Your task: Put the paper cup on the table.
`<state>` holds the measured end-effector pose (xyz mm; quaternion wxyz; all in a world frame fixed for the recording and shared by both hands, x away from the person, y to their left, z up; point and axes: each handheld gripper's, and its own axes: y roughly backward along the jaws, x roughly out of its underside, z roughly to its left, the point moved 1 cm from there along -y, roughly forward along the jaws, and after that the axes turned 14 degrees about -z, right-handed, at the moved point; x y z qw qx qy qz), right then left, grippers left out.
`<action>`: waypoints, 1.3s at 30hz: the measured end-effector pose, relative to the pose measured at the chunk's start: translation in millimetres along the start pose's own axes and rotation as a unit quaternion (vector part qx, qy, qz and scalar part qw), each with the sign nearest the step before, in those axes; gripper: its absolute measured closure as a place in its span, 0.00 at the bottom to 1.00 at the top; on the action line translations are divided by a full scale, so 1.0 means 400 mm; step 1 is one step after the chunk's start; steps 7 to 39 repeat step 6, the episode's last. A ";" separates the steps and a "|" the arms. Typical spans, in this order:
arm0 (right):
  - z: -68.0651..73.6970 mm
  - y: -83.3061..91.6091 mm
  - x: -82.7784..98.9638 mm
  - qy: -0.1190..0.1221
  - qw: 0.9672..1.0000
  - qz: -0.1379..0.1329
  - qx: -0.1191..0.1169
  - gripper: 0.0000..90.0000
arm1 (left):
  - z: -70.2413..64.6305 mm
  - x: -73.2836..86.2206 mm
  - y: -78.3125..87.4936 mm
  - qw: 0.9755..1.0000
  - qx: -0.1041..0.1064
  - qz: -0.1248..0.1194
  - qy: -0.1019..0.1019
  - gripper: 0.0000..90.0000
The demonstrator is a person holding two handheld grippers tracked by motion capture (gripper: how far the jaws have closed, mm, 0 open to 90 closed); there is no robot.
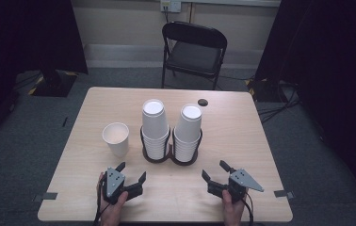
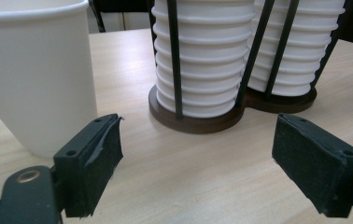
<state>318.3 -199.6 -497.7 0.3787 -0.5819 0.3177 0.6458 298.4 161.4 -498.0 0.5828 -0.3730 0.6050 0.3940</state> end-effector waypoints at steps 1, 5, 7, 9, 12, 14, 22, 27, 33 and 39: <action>0.000 0.000 0.000 0.000 1.000 0.001 0.000 0.18 | -0.002 0.000 0.000 1.000 0.001 -0.003 0.000 0.17; 0.002 -0.005 0.000 0.003 1.000 0.009 0.011 0.16 | -0.008 0.000 -0.002 1.000 -0.001 0.001 -0.014 0.17; 0.002 -0.005 0.000 0.003 1.000 0.009 0.011 0.16 | -0.011 0.000 -0.002 1.000 -0.004 0.001 -0.016 0.17; 0.002 -0.005 0.000 0.003 1.000 0.009 0.011 0.16 | -0.011 0.000 -0.002 1.000 -0.004 0.001 -0.016 0.17; 0.002 -0.005 0.000 0.003 1.000 0.009 0.011 0.16 | -0.011 0.000 -0.002 1.000 -0.004 0.001 -0.016 0.17; 0.002 -0.005 0.000 0.003 1.000 0.009 0.011 0.16 | -0.011 0.000 -0.002 1.000 -0.004 0.001 -0.016 0.17; 0.002 -0.005 0.000 0.003 1.000 0.009 0.011 0.16 | -0.011 0.000 -0.002 1.000 -0.004 0.001 -0.016 0.17; 0.002 -0.005 0.000 0.003 1.000 0.009 0.011 0.16 | -0.011 0.000 -0.002 1.000 -0.004 0.001 -0.016 0.17; 0.002 -0.005 0.000 0.003 1.000 0.009 0.011 0.16 | -0.011 0.000 -0.002 1.000 -0.004 0.001 -0.016 0.17; 0.002 -0.005 0.000 0.003 1.000 0.009 0.011 0.16 | -0.011 0.000 -0.002 1.000 -0.004 0.001 -0.016 0.17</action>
